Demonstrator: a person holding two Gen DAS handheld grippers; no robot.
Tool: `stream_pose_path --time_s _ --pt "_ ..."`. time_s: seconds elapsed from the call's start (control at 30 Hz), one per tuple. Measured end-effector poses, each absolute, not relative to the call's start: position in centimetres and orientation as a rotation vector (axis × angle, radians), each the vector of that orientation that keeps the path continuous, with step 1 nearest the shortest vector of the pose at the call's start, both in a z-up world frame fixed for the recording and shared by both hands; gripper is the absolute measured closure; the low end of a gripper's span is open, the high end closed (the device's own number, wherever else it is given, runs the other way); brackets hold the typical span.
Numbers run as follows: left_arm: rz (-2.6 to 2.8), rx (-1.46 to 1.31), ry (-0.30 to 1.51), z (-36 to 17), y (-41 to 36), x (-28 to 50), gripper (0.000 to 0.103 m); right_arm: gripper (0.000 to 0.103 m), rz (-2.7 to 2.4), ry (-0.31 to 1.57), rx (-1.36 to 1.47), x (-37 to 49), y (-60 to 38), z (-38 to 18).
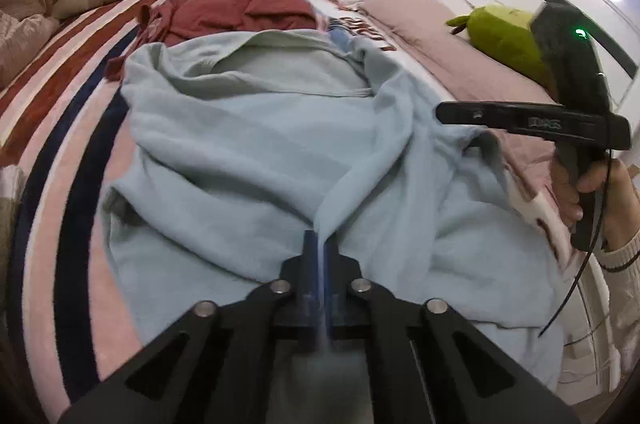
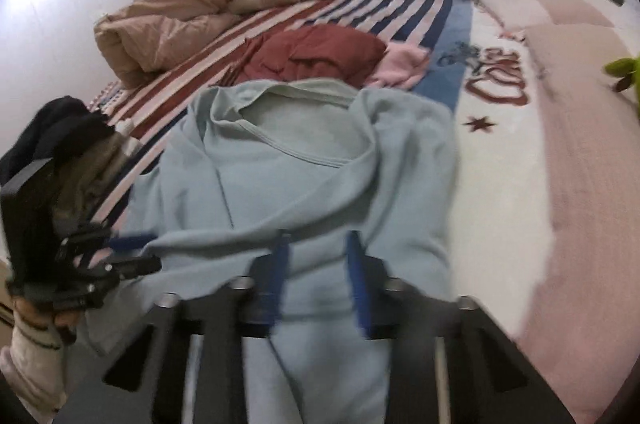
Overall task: Fold small clothes
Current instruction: 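Grasp the folded sweatshirt edge with both tools and fold it over again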
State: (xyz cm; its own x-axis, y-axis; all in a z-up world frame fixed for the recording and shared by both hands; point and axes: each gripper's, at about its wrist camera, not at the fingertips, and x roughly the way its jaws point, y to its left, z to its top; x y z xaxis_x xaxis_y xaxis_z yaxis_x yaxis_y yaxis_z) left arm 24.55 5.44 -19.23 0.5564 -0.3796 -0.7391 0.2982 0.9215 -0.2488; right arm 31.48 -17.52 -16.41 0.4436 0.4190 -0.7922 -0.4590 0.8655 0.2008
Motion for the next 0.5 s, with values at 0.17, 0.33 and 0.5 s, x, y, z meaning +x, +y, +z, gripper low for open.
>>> stream_pose_path --time_s 0.17,0.33,0.5 --pt "-0.378 -0.202 0.852 -18.5 8.1 24.0 0.103 0.094 0.551 1.007 -0.054 34.4 -14.9 -18.9" --pt "-0.332 -0.167 0.901 -19.9 8.9 24.3 0.100 0.094 0.560 1.047 -0.031 36.6 -12.9 -20.3" --pt "-0.321 -0.188 0.836 -17.9 10.4 21.9 0.052 0.074 0.577 1.037 0.030 35.1 -14.7 -18.7"
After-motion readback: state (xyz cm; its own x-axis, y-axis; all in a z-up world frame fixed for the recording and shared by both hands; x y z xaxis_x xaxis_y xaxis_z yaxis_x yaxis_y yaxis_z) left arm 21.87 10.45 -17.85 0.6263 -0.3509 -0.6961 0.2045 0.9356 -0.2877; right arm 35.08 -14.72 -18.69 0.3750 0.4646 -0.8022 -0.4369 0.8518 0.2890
